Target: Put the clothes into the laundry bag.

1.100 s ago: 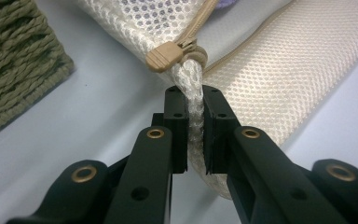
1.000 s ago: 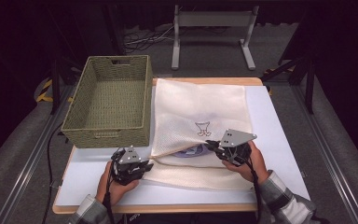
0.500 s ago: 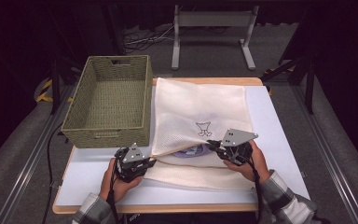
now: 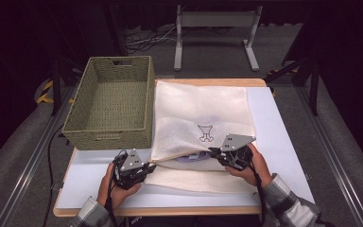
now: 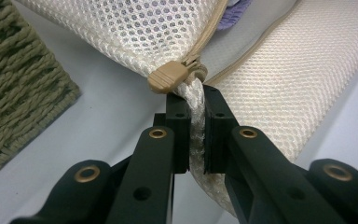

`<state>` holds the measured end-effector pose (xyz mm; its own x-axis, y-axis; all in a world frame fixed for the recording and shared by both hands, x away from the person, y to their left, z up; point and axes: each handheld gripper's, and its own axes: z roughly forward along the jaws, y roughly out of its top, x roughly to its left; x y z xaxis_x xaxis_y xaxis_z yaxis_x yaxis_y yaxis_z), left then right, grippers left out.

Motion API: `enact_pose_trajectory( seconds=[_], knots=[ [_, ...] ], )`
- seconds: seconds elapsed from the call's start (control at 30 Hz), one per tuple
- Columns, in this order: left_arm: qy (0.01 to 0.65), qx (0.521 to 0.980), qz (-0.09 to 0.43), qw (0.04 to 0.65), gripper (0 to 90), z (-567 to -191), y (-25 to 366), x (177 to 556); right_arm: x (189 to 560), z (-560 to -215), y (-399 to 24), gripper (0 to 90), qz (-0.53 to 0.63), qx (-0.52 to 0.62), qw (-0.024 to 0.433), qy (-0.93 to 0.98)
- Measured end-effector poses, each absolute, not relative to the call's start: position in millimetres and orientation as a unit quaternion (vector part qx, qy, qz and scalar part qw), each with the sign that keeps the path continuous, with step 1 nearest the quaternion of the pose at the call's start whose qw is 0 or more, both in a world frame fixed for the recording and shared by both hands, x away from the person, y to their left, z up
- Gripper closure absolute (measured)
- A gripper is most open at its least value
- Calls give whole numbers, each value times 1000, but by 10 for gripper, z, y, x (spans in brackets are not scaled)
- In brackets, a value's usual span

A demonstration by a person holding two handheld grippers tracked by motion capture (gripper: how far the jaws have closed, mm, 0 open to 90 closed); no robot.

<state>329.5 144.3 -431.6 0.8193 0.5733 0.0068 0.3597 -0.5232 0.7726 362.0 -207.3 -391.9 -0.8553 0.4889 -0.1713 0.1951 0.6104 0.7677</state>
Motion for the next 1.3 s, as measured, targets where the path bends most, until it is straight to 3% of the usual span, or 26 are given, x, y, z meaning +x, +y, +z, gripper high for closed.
enact_pose_trajectory(
  seconds=[1.3],
  knots=[
    [254,858,152,420,828,-4257,1447,3234,3657,-4176,-1984,827,376,194,165,891]
  ],
)
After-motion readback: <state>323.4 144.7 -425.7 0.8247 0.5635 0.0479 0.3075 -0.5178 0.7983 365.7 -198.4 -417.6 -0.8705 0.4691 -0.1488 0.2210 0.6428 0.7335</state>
